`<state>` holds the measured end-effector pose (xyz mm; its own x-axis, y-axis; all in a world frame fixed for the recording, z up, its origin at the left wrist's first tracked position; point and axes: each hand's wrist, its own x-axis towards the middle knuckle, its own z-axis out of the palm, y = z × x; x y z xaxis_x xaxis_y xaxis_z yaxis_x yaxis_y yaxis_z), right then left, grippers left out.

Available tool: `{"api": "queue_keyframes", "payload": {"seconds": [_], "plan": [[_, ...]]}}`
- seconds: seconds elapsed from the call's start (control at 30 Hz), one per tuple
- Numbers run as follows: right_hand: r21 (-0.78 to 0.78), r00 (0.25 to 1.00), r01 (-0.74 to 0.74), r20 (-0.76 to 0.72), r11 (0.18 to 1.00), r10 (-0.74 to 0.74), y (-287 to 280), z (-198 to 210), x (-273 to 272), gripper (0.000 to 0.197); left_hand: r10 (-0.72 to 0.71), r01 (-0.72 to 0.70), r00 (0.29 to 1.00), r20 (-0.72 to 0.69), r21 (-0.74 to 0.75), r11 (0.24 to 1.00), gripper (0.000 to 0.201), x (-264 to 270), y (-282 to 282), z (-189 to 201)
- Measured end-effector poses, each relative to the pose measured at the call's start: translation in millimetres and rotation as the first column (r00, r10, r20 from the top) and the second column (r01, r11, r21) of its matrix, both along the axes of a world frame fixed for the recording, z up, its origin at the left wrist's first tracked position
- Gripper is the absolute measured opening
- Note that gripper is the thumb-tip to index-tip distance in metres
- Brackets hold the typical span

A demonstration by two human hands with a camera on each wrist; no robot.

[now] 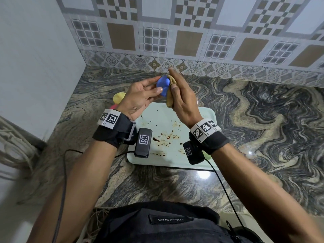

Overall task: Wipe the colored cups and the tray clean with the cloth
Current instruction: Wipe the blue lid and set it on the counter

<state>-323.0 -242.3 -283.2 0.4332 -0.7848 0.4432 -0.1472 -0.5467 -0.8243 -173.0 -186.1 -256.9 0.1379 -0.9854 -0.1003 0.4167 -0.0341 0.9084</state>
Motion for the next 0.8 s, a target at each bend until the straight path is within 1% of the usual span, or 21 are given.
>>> {"api": "queue_keyframes", "payload": {"seconds": [0.07,0.17,0.33,0.37,0.4,0.47,0.5,0.57,0.63,0.7,0.73,0.8], "plan": [[0.043,1.000,0.012,-0.001,0.999,-0.012,0,-1,3,0.052,0.010,-0.010,1.000,0.018,-0.013,1.000,0.042,-3,1,0],[0.074,1.000,-0.020,0.019,0.997,0.018,-1,4,1,0.051,0.004,-0.001,0.998,0.056,-0.048,0.999,0.040,-2,4,1],[0.082,0.996,-0.009,-0.093,0.997,0.017,-9,23,-7,0.046,-0.111,0.117,0.986,0.123,-0.042,0.992,0.041,4,10,-1],[0.100,0.997,0.003,-0.072,0.995,0.005,-14,24,-10,0.044,-0.119,0.123,0.988,0.103,-0.038,0.992,0.041,3,11,-2],[0.128,1.000,0.024,-0.020,0.991,-0.021,-17,25,-13,0.043,-0.113,0.116,0.991,0.068,-0.036,0.993,0.041,2,12,-3],[0.162,0.994,0.074,0.072,0.984,-0.087,-20,26,-18,0.045,-0.085,0.085,0.996,-0.003,-0.033,0.996,0.038,2,12,-5],[0.164,0.990,0.093,0.086,0.982,-0.108,-18,26,-22,0.045,-0.072,0.071,0.997,-0.030,-0.027,0.997,0.036,2,12,-6],[0.126,0.992,0.105,0.059,0.987,-0.113,-10,26,-24,0.045,-0.040,0.039,0.997,-0.065,-0.014,0.999,0.031,2,10,-8],[0.013,0.999,0.046,-0.017,0.999,-0.046,1,24,-21,0.044,-0.016,0.016,0.997,-0.077,-0.003,1.000,0.026,0,9,-8],[-0.100,0.994,-0.020,-0.112,0.995,0.009,8,22,-15,0.042,-0.023,0.022,0.997,-0.073,-0.017,1.000,0.024,-2,9,-6],[-0.119,0.992,-0.035,-0.127,0.992,0.019,9,20,-13,0.042,-0.035,0.033,0.997,-0.066,-0.031,0.999,0.024,-3,9,-4],[-0.106,0.993,-0.060,-0.110,0.993,0.048,9,19,-12,0.040,-0.053,0.050,0.998,-0.046,-0.055,0.997,0.025,-2,11,-1]]}}
